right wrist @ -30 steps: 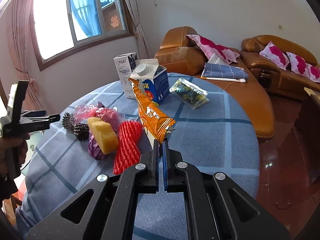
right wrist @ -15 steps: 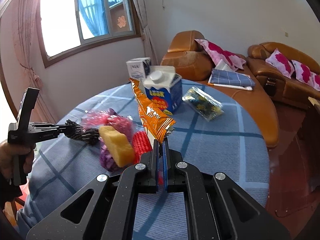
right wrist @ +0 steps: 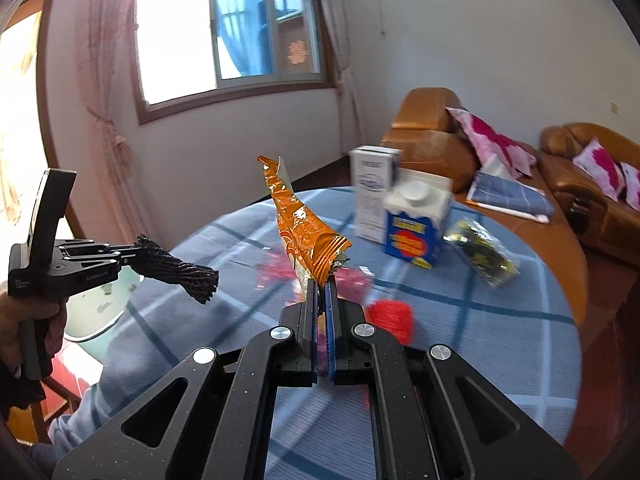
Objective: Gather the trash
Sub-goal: 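Grasp the black scrubber with the left tool while the right tool holds the orange wrapper, then open the left tool over the bin while the right tool drops the orange wrapper in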
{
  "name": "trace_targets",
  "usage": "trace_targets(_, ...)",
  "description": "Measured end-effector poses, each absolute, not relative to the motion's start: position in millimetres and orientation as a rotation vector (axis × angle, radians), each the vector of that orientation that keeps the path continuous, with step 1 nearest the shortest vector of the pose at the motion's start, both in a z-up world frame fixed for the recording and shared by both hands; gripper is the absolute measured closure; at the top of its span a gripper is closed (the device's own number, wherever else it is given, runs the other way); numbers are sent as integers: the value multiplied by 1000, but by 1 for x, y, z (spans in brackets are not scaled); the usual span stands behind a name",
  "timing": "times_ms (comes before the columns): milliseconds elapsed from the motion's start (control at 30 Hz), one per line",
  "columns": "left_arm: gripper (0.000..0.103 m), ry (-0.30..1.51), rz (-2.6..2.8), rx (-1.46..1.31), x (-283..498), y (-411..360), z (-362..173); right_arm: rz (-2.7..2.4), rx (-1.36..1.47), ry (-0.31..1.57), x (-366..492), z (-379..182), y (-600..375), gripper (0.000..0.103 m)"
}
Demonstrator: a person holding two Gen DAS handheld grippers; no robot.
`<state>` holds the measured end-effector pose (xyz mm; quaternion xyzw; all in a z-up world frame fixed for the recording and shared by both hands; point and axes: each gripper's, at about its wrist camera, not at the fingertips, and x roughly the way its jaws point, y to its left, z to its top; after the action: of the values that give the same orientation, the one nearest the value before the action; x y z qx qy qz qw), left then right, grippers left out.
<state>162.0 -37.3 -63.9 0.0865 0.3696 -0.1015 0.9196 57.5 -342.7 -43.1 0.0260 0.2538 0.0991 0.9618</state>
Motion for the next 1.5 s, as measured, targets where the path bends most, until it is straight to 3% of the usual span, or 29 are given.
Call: trace_targets(1500, 94, 747, 199, 218, 111, 115, -64, 579, -264, 554, 110, -66, -165, 99)
